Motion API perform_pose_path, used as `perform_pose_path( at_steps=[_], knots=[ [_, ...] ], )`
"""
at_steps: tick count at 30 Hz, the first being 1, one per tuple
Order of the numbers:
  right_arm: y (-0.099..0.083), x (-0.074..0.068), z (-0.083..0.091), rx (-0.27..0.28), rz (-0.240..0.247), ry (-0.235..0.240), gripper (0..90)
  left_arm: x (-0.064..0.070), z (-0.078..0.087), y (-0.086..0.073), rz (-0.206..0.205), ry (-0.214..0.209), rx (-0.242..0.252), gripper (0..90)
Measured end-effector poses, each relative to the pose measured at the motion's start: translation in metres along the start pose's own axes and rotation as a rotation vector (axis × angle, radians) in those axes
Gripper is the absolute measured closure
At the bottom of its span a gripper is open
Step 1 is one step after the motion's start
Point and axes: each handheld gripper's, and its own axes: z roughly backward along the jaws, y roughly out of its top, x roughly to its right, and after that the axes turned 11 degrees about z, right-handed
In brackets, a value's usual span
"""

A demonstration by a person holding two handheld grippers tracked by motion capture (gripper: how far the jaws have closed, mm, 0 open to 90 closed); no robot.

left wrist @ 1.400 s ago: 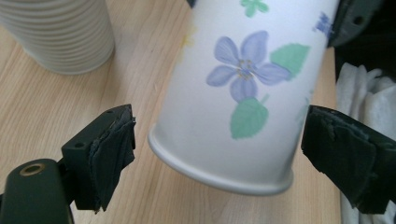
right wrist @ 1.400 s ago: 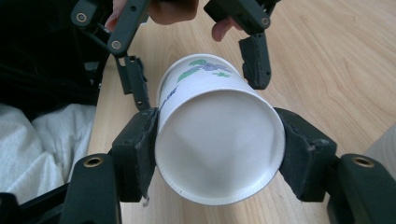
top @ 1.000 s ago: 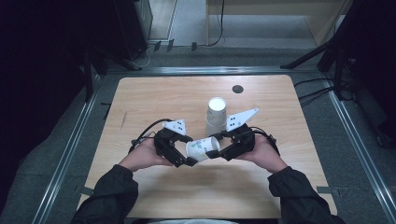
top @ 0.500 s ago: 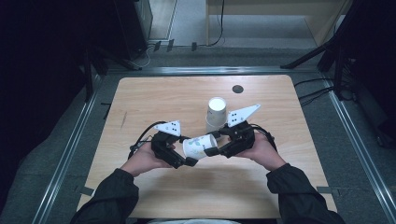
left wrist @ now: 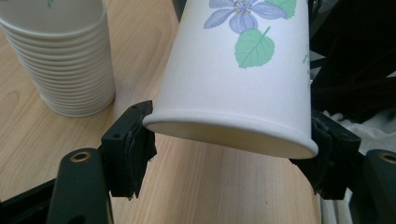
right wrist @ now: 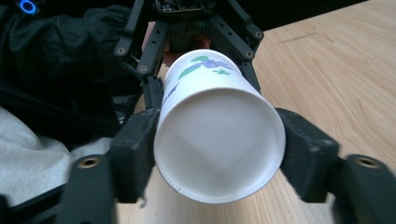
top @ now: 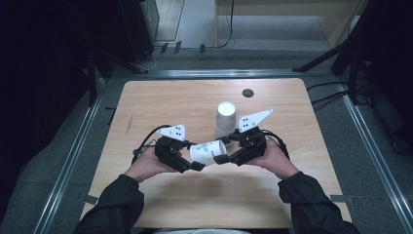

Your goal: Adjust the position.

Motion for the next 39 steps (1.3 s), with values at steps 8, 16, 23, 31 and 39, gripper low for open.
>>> perform_pose_path(
  at_steps=[8, 16, 23, 31, 39],
  knots=[
    [-0.007, -0.003, 0.001, -0.059, 0.017, -0.048, 26.6, -0.004, 0.007, 0.006, -0.008, 0.048, -0.066, 27.3],
    [-0.017, -0.005, 0.003, -0.123, 0.037, -0.095, 27.8, -0.006, 0.01, 0.016, -0.024, 0.083, -0.138, 27.3],
    [-0.02, -0.006, -0.001, -0.148, 0.036, -0.102, 27.7, -0.007, 0.003, 0.017, -0.035, 0.104, -0.214, 27.4],
    [-0.021, -0.005, -0.01, -0.184, 0.055, -0.093, 27.7, -0.004, -0.011, 0.018, -0.048, 0.112, -0.295, 27.5],
    [-0.021, -0.005, -0.021, -0.22, 0.074, -0.077, 27.7, -0.001, -0.026, 0.017, -0.05, 0.1, -0.354, 27.1]
  ],
)
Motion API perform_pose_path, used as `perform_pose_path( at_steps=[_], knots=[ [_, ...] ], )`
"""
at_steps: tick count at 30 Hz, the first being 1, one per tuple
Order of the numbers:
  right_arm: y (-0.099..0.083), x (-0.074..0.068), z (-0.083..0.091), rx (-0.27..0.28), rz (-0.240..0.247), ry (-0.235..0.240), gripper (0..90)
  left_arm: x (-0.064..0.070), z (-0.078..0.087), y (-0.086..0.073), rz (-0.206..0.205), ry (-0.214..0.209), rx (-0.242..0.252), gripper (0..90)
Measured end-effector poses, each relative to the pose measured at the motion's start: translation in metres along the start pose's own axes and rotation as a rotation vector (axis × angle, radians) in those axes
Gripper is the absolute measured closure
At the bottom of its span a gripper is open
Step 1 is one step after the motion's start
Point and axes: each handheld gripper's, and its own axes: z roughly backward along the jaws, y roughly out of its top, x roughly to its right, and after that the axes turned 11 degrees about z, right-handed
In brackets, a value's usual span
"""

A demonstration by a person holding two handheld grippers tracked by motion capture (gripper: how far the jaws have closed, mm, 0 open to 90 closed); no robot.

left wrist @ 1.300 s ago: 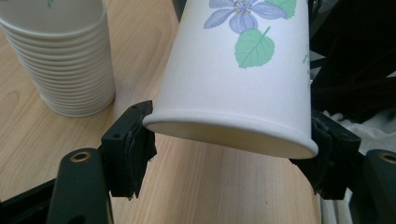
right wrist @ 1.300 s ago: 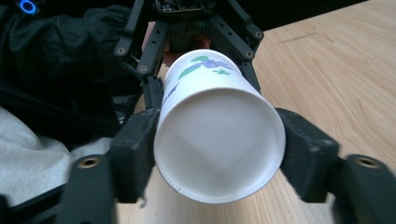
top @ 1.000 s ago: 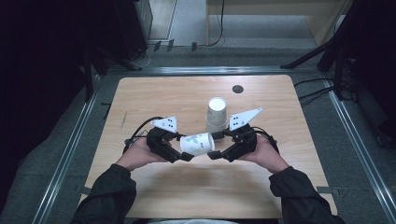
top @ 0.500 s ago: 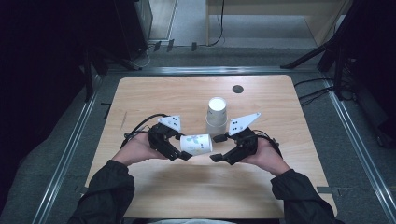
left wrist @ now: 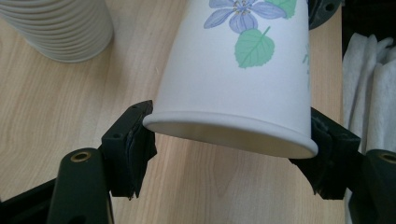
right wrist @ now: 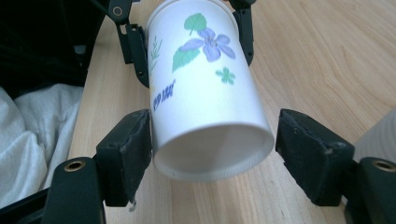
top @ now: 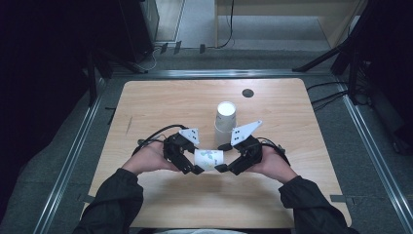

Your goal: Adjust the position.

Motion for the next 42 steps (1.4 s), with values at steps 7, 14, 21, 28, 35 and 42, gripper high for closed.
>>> perform_pose_path(
  at_steps=[7, 14, 21, 28, 35, 42],
  knots=[
    [0.001, -0.004, -0.012, -0.044, 0.033, 0.032, 28.9, 0.002, -0.006, 0.002, -0.006, -0.004, -0.027, 26.8],
    [0.002, -0.005, -0.02, -0.075, 0.052, 0.034, 32.8, 0.002, -0.009, 0.003, -0.018, 0.003, -0.042, 26.3],
    [0.001, -0.005, -0.019, -0.073, 0.068, 0.039, 34.1, 0.002, -0.01, 0.004, -0.021, 0.012, -0.015, 19.1],
    [-0.001, 0.0, -0.007, -0.003, 0.053, 0.025, 34.1, 0.0, 0.004, 0.001, -0.002, -0.007, 0.088, 13.0],
    [0.0, 0.004, 0.006, 0.093, 0.03, 0.025, 34.1, 0.001, 0.015, -0.006, 0.031, -0.022, 0.194, 13.0],
    [0.003, 0.007, 0.012, 0.156, 0.023, 0.04, 34.1, 0.003, 0.02, -0.013, 0.059, -0.065, 0.282, 13.1]
  ],
)
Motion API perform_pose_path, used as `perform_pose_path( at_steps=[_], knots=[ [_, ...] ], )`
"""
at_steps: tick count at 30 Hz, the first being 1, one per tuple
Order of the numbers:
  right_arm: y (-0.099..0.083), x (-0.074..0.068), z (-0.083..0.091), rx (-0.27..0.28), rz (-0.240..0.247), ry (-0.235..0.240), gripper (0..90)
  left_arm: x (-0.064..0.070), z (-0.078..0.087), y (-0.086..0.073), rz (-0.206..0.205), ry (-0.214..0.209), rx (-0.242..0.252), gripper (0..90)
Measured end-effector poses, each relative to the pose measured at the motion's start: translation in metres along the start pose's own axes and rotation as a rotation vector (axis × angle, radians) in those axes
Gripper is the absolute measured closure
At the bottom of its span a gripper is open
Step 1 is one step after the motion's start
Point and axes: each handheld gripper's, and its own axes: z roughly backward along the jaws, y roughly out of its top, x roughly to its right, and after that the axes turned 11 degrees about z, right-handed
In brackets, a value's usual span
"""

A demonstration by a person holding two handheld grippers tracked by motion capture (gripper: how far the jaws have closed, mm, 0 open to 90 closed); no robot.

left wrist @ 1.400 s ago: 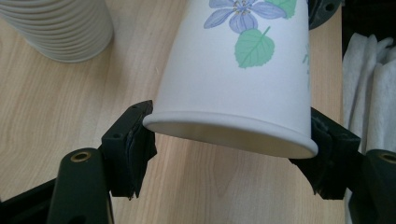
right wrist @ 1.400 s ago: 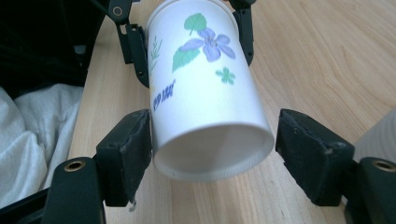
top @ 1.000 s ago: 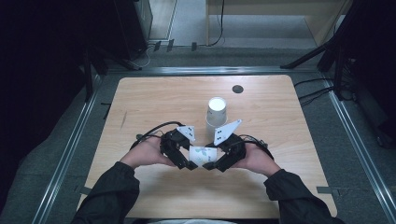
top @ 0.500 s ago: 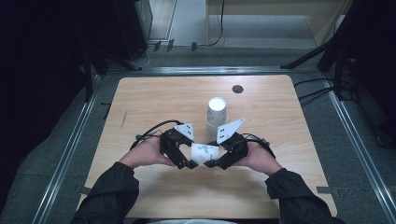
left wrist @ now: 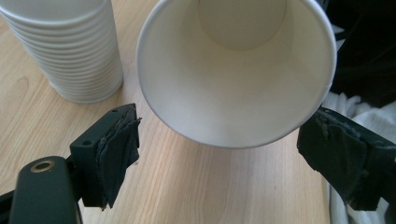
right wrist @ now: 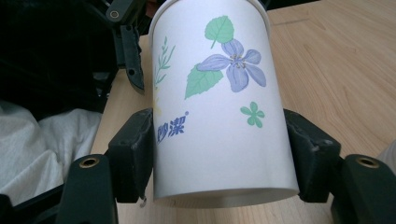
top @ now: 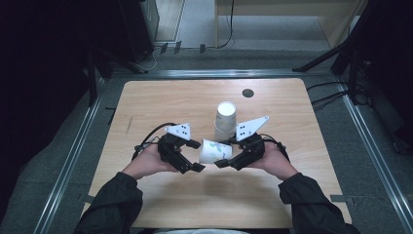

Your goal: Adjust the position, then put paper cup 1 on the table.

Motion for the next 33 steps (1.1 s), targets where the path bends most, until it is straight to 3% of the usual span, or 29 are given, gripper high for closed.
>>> perform_pose_path(
  at_steps=[5, 11, 21, 25, 27, 29, 33],
  knots=[
    [0.0, 0.001, -0.003, 0.014, -0.002, 0.022, 34.1, 0.002, -0.001, -0.001, 0.021, -0.027, 0.056, 13.8],
    [0.001, -0.001, -0.007, 0.019, -0.007, 0.046, 34.0, 0.002, -0.003, 0.0, 0.029, -0.051, 0.09, 15.9],
    [-0.001, -0.001, -0.01, -0.006, -0.024, 0.06, 34.2, 0.0, -0.005, -0.001, 0.02, -0.045, 0.065, 23.8],
    [0.0, -0.001, -0.012, -0.024, -0.035, 0.049, 31.7, 0.001, -0.006, -0.001, 0.017, -0.035, 0.052, 25.7],
    [0.0, -0.001, -0.014, -0.049, -0.044, 0.03, 22.1, 0.0, -0.005, 0.0, 0.013, -0.038, 0.049, 25.9],
    [0.001, -0.004, -0.015, -0.088, -0.054, -0.02, 20.8, -0.001, -0.003, 0.001, 0.015, -0.032, 0.049, 26.0],
    [0.001, -0.007, -0.013, -0.109, -0.048, -0.032, 20.3, -0.004, 0.002, 0.003, 0.024, -0.03, 0.062, 26.0]
  ],
)
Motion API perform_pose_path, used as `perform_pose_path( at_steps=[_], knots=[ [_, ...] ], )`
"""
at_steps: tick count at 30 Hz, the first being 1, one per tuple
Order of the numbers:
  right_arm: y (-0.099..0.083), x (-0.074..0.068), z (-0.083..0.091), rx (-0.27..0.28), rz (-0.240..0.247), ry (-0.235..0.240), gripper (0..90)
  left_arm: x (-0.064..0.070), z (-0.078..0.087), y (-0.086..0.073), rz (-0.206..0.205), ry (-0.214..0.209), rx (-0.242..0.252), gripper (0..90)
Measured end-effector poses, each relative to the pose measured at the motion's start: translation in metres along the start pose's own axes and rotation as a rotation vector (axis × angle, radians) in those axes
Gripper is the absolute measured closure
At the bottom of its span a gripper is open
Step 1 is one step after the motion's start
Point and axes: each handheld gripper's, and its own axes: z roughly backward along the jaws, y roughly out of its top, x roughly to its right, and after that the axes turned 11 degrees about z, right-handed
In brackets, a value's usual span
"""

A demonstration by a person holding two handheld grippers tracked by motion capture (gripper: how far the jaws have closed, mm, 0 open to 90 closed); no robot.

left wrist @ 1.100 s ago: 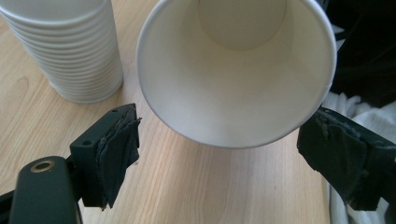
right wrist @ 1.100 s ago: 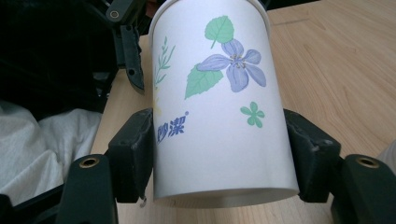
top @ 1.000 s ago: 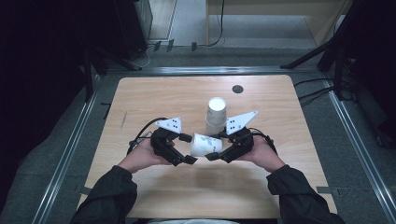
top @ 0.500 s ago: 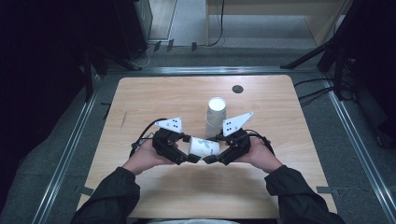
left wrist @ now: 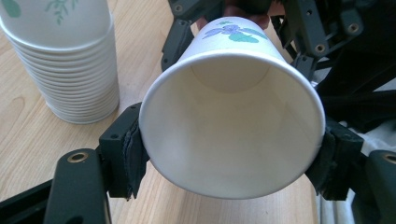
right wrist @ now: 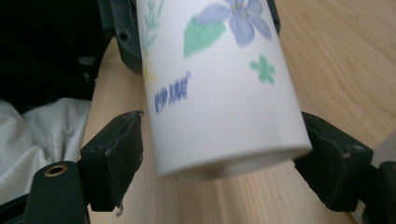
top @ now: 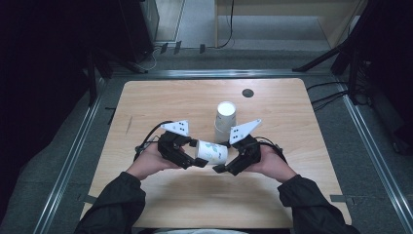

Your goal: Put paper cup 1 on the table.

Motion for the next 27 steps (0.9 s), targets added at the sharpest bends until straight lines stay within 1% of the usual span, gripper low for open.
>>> perform_pose_path(
  at_steps=[1, 2, 3, 5, 6, 8, 10, 13, 18, 19, 20, 22, 23, 27],
  knots=[
    [-0.001, 0.0, 0.001, -0.002, 0.002, -0.01, 20.3, -0.002, 0.002, 0.0, -0.002, 0.002, 0.002, 25.9],
    [-0.003, 0.0, 0.003, -0.005, -0.01, -0.017, 20.3, -0.003, 0.003, 0.001, 0.005, 0.001, -0.001, 25.9],
    [-0.004, 0.001, 0.004, -0.003, -0.01, -0.022, 20.3, -0.004, 0.005, 0.001, 0.005, 0.015, -0.004, 25.9],
    [-0.007, 0.003, 0.006, -0.01, -0.023, -0.037, 20.4, -0.007, 0.009, 0.001, 0.005, 0.025, -0.014, 25.9],
    [-0.008, 0.003, 0.008, -0.008, -0.029, -0.046, 20.4, -0.01, 0.011, 0.002, 0.007, 0.037, -0.011, 25.9],
    [-0.01, 0.005, 0.01, -0.009, -0.041, -0.059, 20.7, -0.013, 0.015, 0.002, 0.028, 0.045, -0.007, 25.9],
    [-0.012, 0.007, 0.013, -0.009, -0.056, -0.076, 21.3, -0.016, 0.02, 0.001, 0.038, 0.065, -0.002, 25.9],
    [-0.014, 0.007, 0.016, -0.01, -0.056, -0.101, 21.9, -0.021, 0.027, -0.001, 0.069, 0.08, 0.006, 25.9],
    [-0.015, 0.009, 0.021, -0.01, -0.07, -0.139, 23.0, -0.026, 0.036, -0.004, 0.076, 0.139, -0.02, 25.9],
    [-0.016, 0.01, 0.022, -0.013, -0.078, -0.142, 23.2, -0.027, 0.038, -0.004, 0.086, 0.144, -0.022, 25.9],
    [-0.017, 0.01, 0.022, -0.014, -0.076, -0.148, 23.6, -0.029, 0.04, -0.005, 0.094, 0.155, -0.023, 25.8],
    [-0.018, 0.011, 0.024, -0.015, -0.08, -0.157, 23.7, -0.032, 0.045, -0.007, 0.111, 0.162, -0.02, 25.8],
    [-0.018, 0.011, 0.024, -0.013, -0.081, -0.161, 23.7, -0.033, 0.047, -0.008, 0.116, 0.176, -0.017, 25.8],
    [-0.02, 0.01, 0.026, -0.001, -0.09, -0.196, 23.6, -0.038, 0.056, -0.01, 0.136, 0.203, -0.022, 25.8]
  ],
)
